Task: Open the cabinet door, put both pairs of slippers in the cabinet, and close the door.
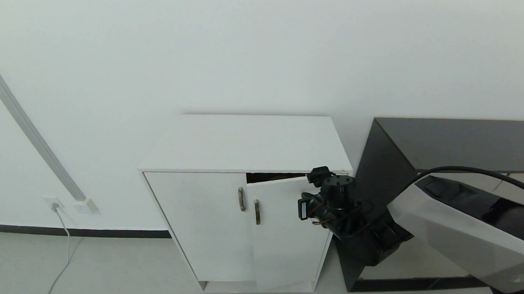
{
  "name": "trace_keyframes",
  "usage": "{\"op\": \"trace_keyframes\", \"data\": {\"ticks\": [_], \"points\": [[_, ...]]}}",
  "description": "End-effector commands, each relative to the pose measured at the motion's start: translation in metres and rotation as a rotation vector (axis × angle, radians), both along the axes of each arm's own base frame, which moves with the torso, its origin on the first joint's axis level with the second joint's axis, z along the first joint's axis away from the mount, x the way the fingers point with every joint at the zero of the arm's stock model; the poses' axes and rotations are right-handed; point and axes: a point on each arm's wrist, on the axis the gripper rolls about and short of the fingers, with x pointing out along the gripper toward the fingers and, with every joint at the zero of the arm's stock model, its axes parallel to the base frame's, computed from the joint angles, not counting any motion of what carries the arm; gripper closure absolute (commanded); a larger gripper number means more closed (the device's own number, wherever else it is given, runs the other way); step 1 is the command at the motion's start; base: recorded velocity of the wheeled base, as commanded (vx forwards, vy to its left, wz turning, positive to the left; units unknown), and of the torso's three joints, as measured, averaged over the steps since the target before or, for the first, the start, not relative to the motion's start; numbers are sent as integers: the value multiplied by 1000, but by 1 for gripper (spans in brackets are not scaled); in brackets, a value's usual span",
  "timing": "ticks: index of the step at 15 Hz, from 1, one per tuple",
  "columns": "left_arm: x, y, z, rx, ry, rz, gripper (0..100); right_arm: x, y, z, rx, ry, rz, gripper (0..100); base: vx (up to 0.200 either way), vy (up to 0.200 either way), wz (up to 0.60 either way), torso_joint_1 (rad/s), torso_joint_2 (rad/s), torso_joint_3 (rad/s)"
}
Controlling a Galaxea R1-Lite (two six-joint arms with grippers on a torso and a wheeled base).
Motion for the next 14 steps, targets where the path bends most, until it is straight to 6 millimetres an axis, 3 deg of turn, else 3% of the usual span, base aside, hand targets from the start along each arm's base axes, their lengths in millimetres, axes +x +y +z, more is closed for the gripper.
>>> {"op": "trace_keyframes", "data": {"ticks": [1, 8, 14], "points": [[0, 0, 0, -1, 0, 0, 100, 5, 2, -4, -6, 6, -1, 100, 0, 0, 0, 0, 0, 0], [0, 0, 0, -1, 0, 0, 100, 20, 2, 3, 2, -5, -19, 100, 0, 0, 0, 0, 0, 0], [0, 0, 0, -1, 0, 0, 100, 22, 0, 3, -3, -3, -36, 100, 0, 0, 0, 0, 0, 0]]}}
